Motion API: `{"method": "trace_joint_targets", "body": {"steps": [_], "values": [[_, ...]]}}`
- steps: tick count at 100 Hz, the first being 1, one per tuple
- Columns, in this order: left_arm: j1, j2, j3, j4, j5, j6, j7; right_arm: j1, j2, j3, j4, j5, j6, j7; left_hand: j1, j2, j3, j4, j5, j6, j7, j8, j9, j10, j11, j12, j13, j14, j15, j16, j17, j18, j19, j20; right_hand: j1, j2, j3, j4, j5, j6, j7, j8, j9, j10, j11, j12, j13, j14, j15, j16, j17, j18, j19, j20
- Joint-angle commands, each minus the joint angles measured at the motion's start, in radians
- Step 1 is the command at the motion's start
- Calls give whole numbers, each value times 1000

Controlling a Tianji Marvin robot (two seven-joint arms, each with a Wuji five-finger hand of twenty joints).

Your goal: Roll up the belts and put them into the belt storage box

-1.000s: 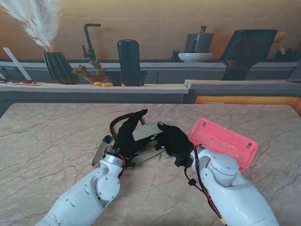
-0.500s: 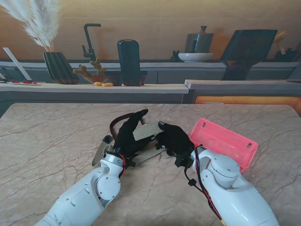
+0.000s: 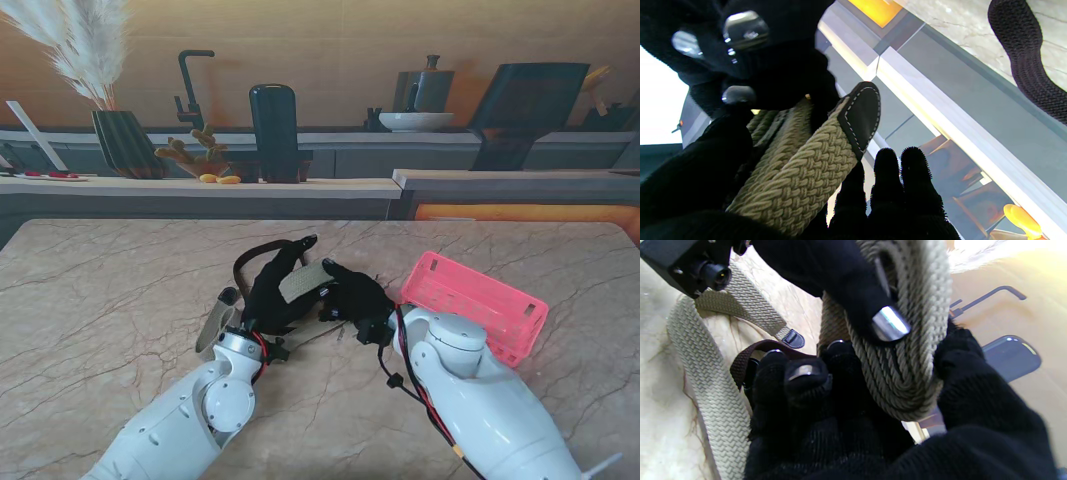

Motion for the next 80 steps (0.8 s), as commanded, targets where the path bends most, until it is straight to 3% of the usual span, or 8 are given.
{"method": "trace_joint_targets", "body": {"steps": [1, 32, 39, 45, 49, 51, 66, 80], "values": [[4, -13, 2, -26, 8, -14, 8, 5, -21, -27, 5, 2, 23, 26, 19, 54, -8, -32, -16, -27, 22, 13, 1, -38, 7, -11, 1, -37, 14, 4, 3, -59, 17, 14, 168, 119, 188, 89, 126, -340, 203, 8, 16, 52, 6, 14, 32, -49, 41, 16, 13, -35, 57, 27], [17, -13, -9, -43, 21, -28, 32, 60, -24, -98, 59, -21, 50, 89, 82, 74, -60, -19, -17, -44, 78, 15, 20, -35, 26, 0, -5, -29, 33, 11, -9, -42, 45, 26, 166, 116, 199, 88, 124, -325, 202, -2, 12, 58, 2, 8, 27, -40, 36, 10, 5, -29, 59, 24], [24, -15, -14, -54, 13, -29, 30, 64, -24, -107, 62, -26, 48, 96, 215, 160, -164, 4, -27, -76, 303, 123, 96, -52, 40, 9, 10, -28, 40, 14, -9, -18, 69, 37, 165, 114, 200, 89, 124, -322, 199, -6, 11, 56, 0, 6, 26, -39, 34, 8, 4, -27, 58, 23], [32, -15, -19, -65, 2, -32, 23, 63, -25, -108, 60, -25, 48, 92, 341, 253, -279, 23, 53, -86, 421, 186, 197, -62, 57, 24, 41, -30, 46, 17, -1, 6, 90, 46, 163, 112, 202, 90, 124, -316, 196, -14, 10, 53, -5, 1, 24, -36, 22, 1, 1, -27, 53, 19], [38, -15, -23, -73, -8, -31, 18, 60, -26, -106, 55, -24, 49, 84, 552, 311, -562, 30, 106, -92, 476, 159, 249, -67, 65, 30, 68, -27, 51, 20, 8, 26, 107, 53, 161, 108, 206, 91, 126, -311, 191, -26, 12, 52, -16, -9, 22, -31, 7, -8, -2, -24, 47, 14], [41, -16, -26, -78, -16, -31, 12, 59, -25, -106, 53, -26, 50, 79, 607, 319, -619, 32, 131, -101, 492, 162, 274, -68, 70, 31, 82, -28, 54, 21, 12, 47, 113, 56, 160, 105, 209, 92, 127, -306, 188, -34, 11, 52, -22, -15, 21, -27, -2, -14, -4, -22, 42, 10], [89, -23, -53, -147, -143, -23, -59, 54, -16, -105, 35, -106, 47, 53, 735, 355, -665, 13, 259, -145, 622, 219, 435, -76, 114, 50, 177, -22, 86, 55, 23, 139, 184, 92, 134, 75, 210, 99, 92, -275, 137, -112, -37, 42, -154, -118, -46, -3, -172, -106, -53, 1, -41, -39], [127, -25, -79, -207, -255, 3, -117, 48, 3, -105, 25, -241, 14, 34, 754, 360, -669, 16, 266, -134, 672, 282, 451, -59, 120, 66, 184, -7, 86, 87, 10, 148, 194, 97, 100, 15, 214, 103, 15, -275, 88, -128, -122, 30, -302, -215, -127, -3, -385, -219, -98, 5, -123, -65]]}}
